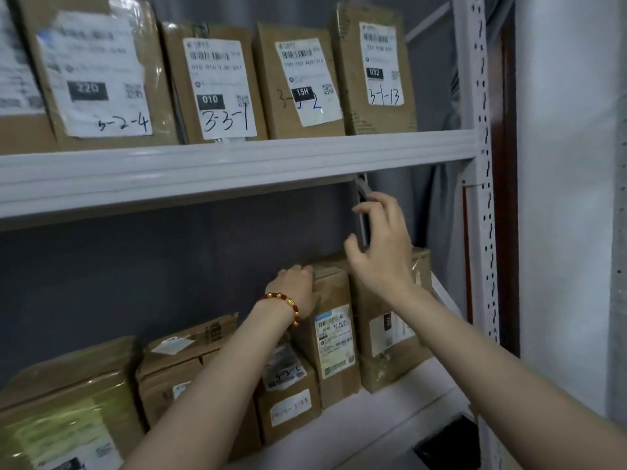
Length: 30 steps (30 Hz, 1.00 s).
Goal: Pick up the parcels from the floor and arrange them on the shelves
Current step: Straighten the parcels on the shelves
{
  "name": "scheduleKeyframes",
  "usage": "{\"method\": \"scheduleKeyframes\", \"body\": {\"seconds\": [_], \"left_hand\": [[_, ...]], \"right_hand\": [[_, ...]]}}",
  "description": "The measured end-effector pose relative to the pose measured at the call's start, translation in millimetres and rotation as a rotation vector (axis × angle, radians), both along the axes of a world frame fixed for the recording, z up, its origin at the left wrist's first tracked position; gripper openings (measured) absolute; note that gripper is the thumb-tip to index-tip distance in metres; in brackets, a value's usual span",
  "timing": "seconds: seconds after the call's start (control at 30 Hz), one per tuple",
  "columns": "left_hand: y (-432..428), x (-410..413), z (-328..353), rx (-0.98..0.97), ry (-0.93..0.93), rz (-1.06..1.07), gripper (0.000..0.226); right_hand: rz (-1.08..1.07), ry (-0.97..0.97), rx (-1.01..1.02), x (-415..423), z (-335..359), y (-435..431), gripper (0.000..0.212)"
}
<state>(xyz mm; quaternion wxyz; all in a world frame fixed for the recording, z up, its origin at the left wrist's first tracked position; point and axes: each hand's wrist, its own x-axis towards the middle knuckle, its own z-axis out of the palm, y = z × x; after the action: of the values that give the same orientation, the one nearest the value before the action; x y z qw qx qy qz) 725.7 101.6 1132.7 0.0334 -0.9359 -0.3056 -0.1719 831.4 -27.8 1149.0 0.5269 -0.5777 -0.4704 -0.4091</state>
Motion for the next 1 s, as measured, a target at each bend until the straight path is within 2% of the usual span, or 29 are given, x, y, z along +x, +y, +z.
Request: {"method": "scheduleKeyframes", "body": {"seconds": [0.1,0.23,0.3,0.4,0.5,0.57,0.63,0.7,0.73,0.83,0.87,1.0], "left_hand": [[-19.5,-11.8,15.2,0.009,-0.010,-0.013,0.054],[-70.1,-34.8,55.4,0.166,-0.105,-0.122,0.051],[-99.9,-48.0,77.5,0.279,-0.186,-0.207,0.038],[-125.3,-64.6,114.2,0.409,-0.425,-0.280,0.024],[-114.0,-72.9,155.1,0.534,-0.655,-0.132,0.025],[-96.8,-77.9,179.9,0.573,-0.679,0.067,0.033],[-77.7,-83.0,196.1,0.531,-0.636,0.233,0.044],[-63.0,-87.1,200.8,0.421,-0.617,0.286,0.048],[-57.5,-88.3,199.6,0.369,-0.617,0.292,0.049],[-48.2,-88.7,193.2,0.393,-0.625,0.315,0.048],[-47.4,-87.4,192.7,0.422,-0.632,0.313,0.048],[-49.1,-82.9,196.3,0.421,-0.654,0.303,0.050]], "right_hand": [[0.043,-0.152,0.121,-7.1,29.9,-8.8,0.027],[0.113,-0.264,0.225,-14.0,77.7,-18.5,0.021],[0.126,-0.261,0.228,-12.6,102.8,-17.7,0.021],[0.121,-0.156,0.173,0.5,139.8,-9.0,0.023],[0.090,0.013,0.081,16.2,169.9,-1.2,0.030],[0.062,0.066,-0.016,22.7,181.9,3.5,0.036],[0.019,0.059,-0.067,28.9,189.3,9.0,0.043],[-0.007,0.109,-0.085,39.5,197.7,14.5,0.055],[-0.018,0.163,-0.115,46.4,203.1,16.6,0.068],[-0.036,0.352,-0.244,70.3,221.0,17.0,0.127],[-0.023,0.402,-0.245,80.1,226.0,14.2,0.139],[0.124,0.578,-0.166,109.8,233.0,5.5,0.147]]}}
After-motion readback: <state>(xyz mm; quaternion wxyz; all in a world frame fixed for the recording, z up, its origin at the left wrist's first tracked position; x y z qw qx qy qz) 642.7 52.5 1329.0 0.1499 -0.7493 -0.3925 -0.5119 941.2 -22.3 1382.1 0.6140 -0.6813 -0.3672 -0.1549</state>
